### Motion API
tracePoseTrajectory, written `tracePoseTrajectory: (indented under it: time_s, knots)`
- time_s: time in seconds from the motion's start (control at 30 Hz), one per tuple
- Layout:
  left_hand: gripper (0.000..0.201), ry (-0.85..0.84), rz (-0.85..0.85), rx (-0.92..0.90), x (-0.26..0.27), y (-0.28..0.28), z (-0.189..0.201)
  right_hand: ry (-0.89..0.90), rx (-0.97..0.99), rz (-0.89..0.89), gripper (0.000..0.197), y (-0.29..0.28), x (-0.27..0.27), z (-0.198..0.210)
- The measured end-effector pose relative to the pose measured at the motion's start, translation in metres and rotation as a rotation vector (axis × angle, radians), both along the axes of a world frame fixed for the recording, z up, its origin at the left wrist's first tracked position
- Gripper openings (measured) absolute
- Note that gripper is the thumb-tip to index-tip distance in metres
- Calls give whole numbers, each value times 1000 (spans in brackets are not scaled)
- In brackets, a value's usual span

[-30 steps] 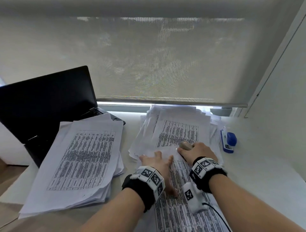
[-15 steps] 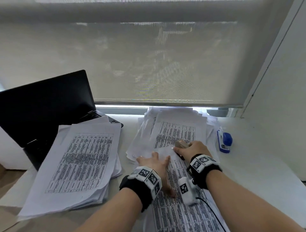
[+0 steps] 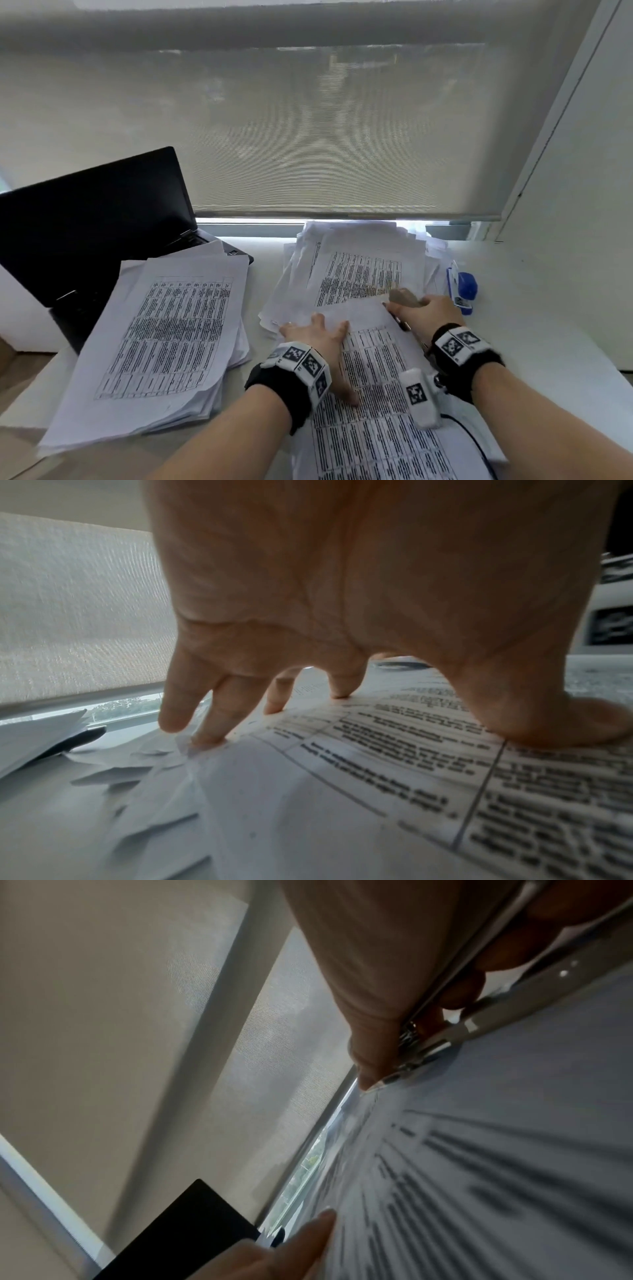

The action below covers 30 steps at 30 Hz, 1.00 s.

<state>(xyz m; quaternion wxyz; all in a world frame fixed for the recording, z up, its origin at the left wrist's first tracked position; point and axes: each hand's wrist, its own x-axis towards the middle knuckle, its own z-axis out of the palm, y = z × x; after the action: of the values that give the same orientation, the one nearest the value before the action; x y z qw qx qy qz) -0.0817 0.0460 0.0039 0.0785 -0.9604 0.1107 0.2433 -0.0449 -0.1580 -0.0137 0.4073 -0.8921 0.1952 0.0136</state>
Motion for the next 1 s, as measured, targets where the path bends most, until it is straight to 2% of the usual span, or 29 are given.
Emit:
tracePoseTrajectory:
  time_s: [0.2,0.3,0.37,0.4,0.47,0.53,0.63,0.77,0.9,1.0]
  knots:
    - [122,15,43,25,-10,-10,13,20,-115,9,45,-38,-59,5]
    - [96,-37,-61,14,-30,-37,16,18,-141,-57,44,-71,-97,9]
    - [91,-53,-165,-26,-51,-61,11,31,-182,-113,48,-94,-130,10]
    - [92,-51,-202,-65,-62,-73,7,38,-198,-146,51,-104,-147,8]
    - [110,-15,-223,-138,-84,-93,-5,39,-182,-199,53,-122,-184,-3]
    - [130,11,-245,-132,-99,-107,-18,24,-139,-251,54,-137,-221,-17]
    - [140,-18,-259,-83,-106,-119,-36,15,-106,-303,55,-155,-268,-43]
    - [127,-112,-230,-63,-108,-126,-48,204,-54,-372,51,-172,-303,-79]
    - [122,-147,-223,-73,-108,-127,-51,426,9,-346,65,-180,-314,-130]
    - [123,-159,-220,-83,-107,-127,-54,564,-1,-249,49,-178,-328,-159]
